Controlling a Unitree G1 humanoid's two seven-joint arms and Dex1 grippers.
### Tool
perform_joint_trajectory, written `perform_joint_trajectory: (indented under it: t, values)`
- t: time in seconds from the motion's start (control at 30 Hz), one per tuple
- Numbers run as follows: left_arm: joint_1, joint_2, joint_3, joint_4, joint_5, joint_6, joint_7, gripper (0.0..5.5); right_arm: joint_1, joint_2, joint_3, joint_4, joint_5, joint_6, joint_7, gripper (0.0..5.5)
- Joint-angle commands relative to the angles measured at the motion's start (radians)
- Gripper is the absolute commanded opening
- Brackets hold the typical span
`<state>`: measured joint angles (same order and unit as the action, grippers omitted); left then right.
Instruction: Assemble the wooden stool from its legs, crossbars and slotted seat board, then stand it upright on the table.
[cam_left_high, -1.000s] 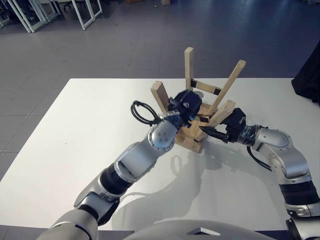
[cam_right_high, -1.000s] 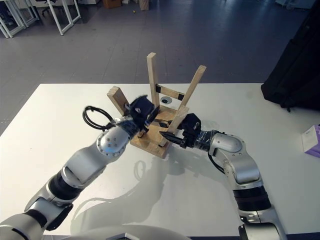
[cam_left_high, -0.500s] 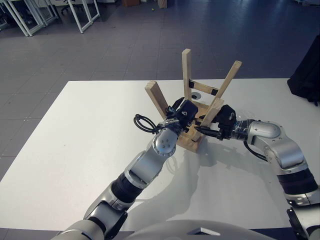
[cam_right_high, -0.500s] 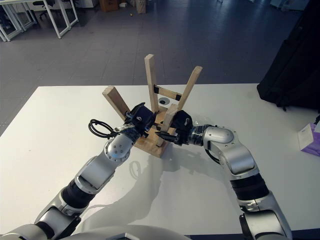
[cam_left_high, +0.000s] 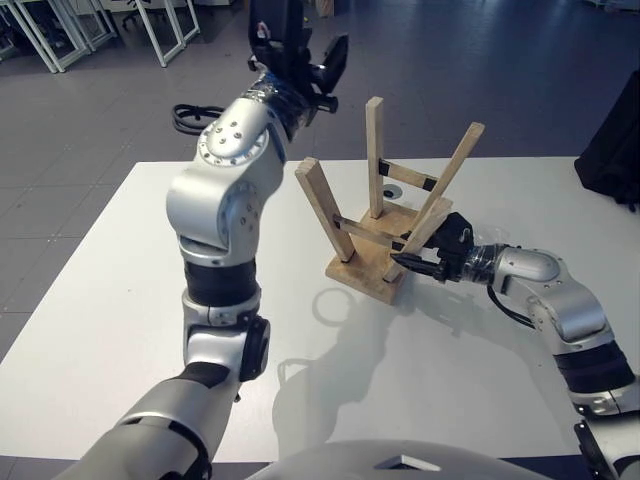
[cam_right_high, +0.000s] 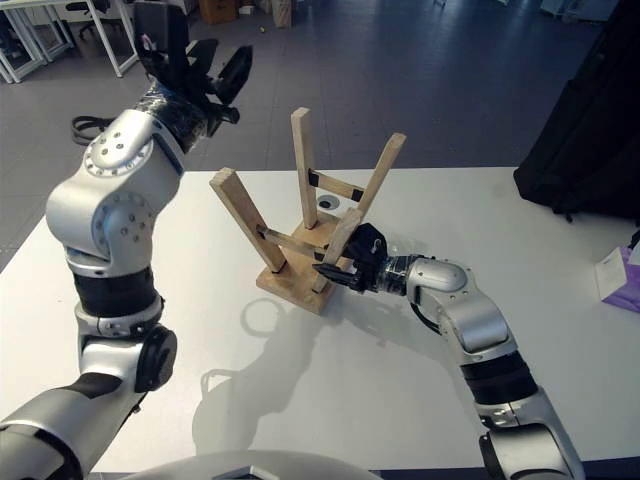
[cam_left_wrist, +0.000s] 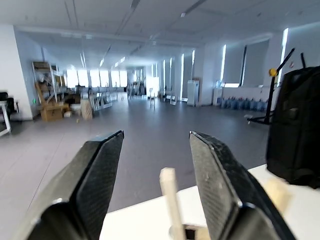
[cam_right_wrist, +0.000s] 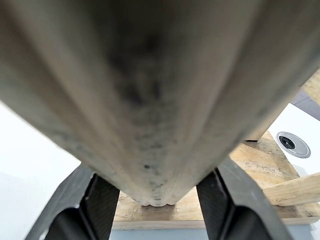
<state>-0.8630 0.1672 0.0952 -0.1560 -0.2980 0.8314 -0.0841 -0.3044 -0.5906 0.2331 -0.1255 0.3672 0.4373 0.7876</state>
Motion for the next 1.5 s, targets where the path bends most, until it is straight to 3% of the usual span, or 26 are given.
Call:
perform_joint_trajectory:
  t: [0.03,0.27,0.37,0.47,0.57,0.7,0.83,0.9,1.0,1.13,1.3,1.5]
  values:
    - [0.054,0.014,0.018,0.197,-0.010,-0.024,-0.067,2.45,0.249,-0.029,0.216,0.221,-0.156,0.203,-0.044,2.03]
    - [0.289,0.010,-0.201,0.210,0.042,-0.019,-0.171,2.45,0.238,-0.034,0.207,0.210,-0.151,0.192,-0.045,2.03]
    - [0.288,0.026,-0.172,0.190,0.041,-0.024,-0.158,2.45,0.243,-0.043,0.199,0.198,-0.151,0.170,-0.042,2.03]
    - [0.189,-0.002,-0.002,0.131,-0.102,-0.028,-0.164,2.45,0.263,-0.043,0.184,0.210,-0.165,0.065,-0.036,2.03]
    - [0.056,-0.032,0.244,0.042,-0.447,0.049,-0.155,2.45,0.260,-0.056,0.169,0.211,-0.107,0.056,0.032,2.03]
    - [-0.089,0.114,0.489,0.067,-0.694,0.057,-0.061,2.45,0.194,-0.057,0.148,0.245,-0.074,-0.028,0.130,2.03]
    - [-0.066,0.285,0.546,0.181,-0.608,0.004,-0.021,2.45,0.072,-0.072,0.147,0.271,-0.051,-0.107,0.279,2.03]
    - [-0.009,0.300,0.520,0.196,-0.561,-0.008,-0.006,2.45,0.001,-0.073,0.144,0.303,-0.081,-0.177,0.329,2.03]
    - [0.177,0.354,0.305,0.153,-0.337,-0.078,-0.040,2.45,-0.119,-0.059,0.151,0.359,-0.098,-0.219,0.401,2.03]
    - [0.431,0.278,0.139,0.130,-0.203,-0.150,-0.073,2.45,-0.244,-0.010,0.151,0.477,-0.115,-0.301,0.446,2.03]
    - [0.605,0.190,-0.034,0.099,-0.105,-0.182,-0.096,2.45,-0.309,0.032,0.147,0.637,-0.156,-0.419,0.461,2.03]
    - [0.664,0.130,-0.089,0.044,-0.068,-0.168,-0.095,2.42,-0.336,0.032,0.126,0.727,-0.215,-0.444,0.480,3.44]
